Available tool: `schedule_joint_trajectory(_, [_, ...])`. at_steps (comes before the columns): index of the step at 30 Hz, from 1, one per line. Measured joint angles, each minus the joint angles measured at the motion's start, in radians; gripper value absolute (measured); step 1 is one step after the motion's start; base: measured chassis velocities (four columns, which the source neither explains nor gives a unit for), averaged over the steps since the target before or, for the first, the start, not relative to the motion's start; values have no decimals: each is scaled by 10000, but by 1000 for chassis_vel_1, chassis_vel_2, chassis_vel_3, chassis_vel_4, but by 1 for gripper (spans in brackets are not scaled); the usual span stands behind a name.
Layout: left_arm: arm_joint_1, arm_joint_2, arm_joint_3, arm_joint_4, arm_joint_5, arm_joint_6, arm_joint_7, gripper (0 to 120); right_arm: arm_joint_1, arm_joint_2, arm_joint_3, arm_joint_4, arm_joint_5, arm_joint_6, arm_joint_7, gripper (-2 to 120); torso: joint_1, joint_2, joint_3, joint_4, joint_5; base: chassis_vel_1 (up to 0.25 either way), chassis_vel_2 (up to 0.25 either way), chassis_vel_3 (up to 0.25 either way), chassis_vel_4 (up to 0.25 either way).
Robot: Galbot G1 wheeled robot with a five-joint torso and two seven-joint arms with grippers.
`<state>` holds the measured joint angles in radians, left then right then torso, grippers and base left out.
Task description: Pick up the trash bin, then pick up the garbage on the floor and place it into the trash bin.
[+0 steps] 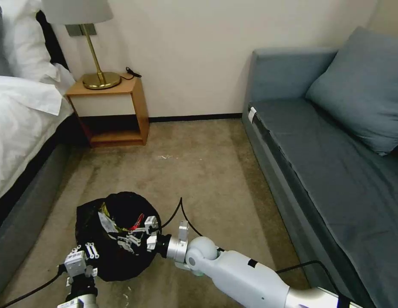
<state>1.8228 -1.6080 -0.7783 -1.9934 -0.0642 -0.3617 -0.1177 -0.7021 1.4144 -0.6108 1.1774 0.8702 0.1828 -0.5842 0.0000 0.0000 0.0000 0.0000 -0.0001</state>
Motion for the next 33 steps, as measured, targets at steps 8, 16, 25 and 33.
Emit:
schedule_joint_trajectory(8, [-13,0,12,-50,21,-11,109,5,-32,-208,97,-158,-578,224,302,7,0,0,0,-1,1,0,0,0,0])
schedule_joint_trajectory(16, [-60,0,28,64,168,-16,114,5,-61,-464,256,-21,-688,294,311,33,0,0,0,0,1,0,0,0,0])
schedule_joint_trajectory(25, [-143,0,2,204,189,-25,83,5,-102,-772,571,275,-706,333,294,68,0,0,0,-1,2,0,0,0,0])
schedule_joint_trajectory(33, [-174,0,2,296,186,-66,46,5,-261,-895,807,325,-807,429,249,94,0,0,0,-1,2,0,0,0,0])
